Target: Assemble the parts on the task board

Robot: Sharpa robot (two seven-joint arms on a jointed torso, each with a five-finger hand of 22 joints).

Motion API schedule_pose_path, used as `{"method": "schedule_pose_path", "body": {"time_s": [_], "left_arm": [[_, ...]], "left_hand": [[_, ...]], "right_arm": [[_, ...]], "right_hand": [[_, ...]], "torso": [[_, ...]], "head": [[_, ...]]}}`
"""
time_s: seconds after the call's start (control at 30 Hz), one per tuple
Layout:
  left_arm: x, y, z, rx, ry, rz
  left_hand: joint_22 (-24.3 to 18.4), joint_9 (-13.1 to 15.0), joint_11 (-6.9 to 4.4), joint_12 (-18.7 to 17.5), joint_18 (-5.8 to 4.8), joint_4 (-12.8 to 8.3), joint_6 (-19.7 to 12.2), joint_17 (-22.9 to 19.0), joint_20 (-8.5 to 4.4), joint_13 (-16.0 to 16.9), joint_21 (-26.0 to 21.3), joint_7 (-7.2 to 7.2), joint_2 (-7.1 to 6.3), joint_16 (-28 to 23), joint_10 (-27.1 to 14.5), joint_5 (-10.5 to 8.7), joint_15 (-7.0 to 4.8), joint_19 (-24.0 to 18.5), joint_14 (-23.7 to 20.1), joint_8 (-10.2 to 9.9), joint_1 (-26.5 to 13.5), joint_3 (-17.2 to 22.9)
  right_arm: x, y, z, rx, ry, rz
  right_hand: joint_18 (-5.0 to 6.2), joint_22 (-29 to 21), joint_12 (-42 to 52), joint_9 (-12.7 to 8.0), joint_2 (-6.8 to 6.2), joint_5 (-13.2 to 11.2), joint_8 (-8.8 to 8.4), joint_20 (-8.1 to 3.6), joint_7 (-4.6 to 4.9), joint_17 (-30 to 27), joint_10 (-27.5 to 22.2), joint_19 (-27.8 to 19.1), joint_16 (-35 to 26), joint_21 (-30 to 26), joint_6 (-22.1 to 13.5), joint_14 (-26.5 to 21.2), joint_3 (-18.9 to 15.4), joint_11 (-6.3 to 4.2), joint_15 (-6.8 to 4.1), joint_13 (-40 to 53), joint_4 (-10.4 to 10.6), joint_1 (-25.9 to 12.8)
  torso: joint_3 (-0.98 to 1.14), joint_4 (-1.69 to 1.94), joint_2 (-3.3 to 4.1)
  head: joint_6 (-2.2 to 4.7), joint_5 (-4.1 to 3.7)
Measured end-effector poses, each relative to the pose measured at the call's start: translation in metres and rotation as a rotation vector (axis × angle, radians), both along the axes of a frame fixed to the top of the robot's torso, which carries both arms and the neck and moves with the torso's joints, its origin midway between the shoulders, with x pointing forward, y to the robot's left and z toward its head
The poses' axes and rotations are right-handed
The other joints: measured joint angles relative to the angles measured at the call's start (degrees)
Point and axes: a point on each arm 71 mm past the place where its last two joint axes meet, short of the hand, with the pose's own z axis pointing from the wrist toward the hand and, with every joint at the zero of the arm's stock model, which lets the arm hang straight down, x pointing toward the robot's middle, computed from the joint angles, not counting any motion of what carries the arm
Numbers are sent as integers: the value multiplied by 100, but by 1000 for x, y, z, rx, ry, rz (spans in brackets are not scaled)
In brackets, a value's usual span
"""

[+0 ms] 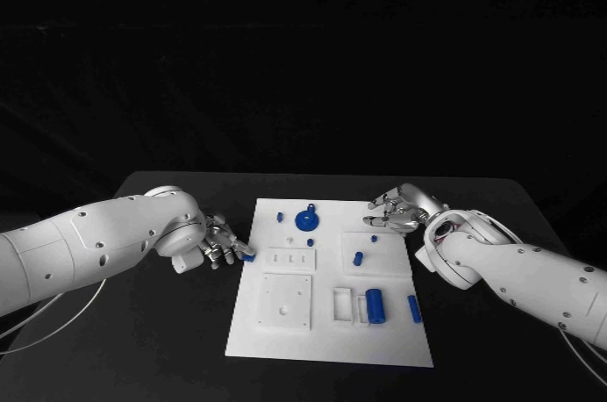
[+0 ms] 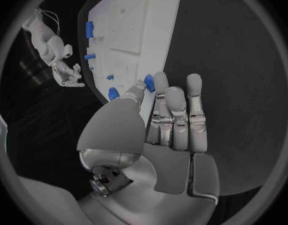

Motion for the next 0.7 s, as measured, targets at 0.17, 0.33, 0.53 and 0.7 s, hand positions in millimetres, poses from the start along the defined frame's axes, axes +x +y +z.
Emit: {"method": "schedule_pose_path", "body": {"time_s": [0.17, 0.33, 0.53, 0.7], "left_arm": [[0, 0, 0, 7, -2, -1], [0, -1, 1, 27, -13, -10], [0, -3, 3, 65, -37, -32], [-1, -5, 4, 94, -56, -46]], "left_hand": [[0, 11, 0, 0, 0, 80, -38, 0, -13, 0, 0, -4, -107, 0, 0, -67, 0, 12, 0, 20, -107, -33], [0, 12, 0, 0, 0, 137, -43, 0, -31, -1, -20, 1, -222, 0, 0, -67, 0, 31, 0, 50, -173, -91], [0, 19, 0, 1, 0, 202, -42, 0, -41, -10, -20, 1, -287, 0, 0, -67, 1, 41, 0, 41, -196, -137], [1, 22, 0, 58, 0, 270, -41, 8, -52, -11, -20, 0, -332, 0, 0, -67, -8, 94, 50, 30, -241, -159]], "right_arm": [[0, 0, 0, 0, 0, 0], [0, 0, 0, 0, 1, 0], [0, 0, -1, 0, 2, -1], [0, 0, -1, 0, 3, -1]], "right_hand": [[0, 0, 0, 0, 0, 0, 0, 0, 0, 0, 0, 0, 0, 0, 0, 0, 0, 0, 0, 0, 0, 0], [0, 0, 0, 0, 0, 0, 0, 0, 0, 0, 0, 0, 0, 0, 0, 0, 0, 0, 0, 0, 0, 0], [0, 0, 0, 0, 0, 0, 0, 0, 0, 0, 0, 0, 0, 0, 0, 0, 0, 0, 0, 0, 0, 0], [0, 0, 0, 0, 0, 0, 0, 0, 0, 0, 0, 0, 0, 0, 0, 0, 0, 0, 0, 0, 0, 0]], "torso": [[0, 0, 1], [-3, 1, 1], [-7, 3, 0], [-7, 3, 0]], "head": [[6, -7], [3, -13], [-13, -20], [-19, -23]]}}
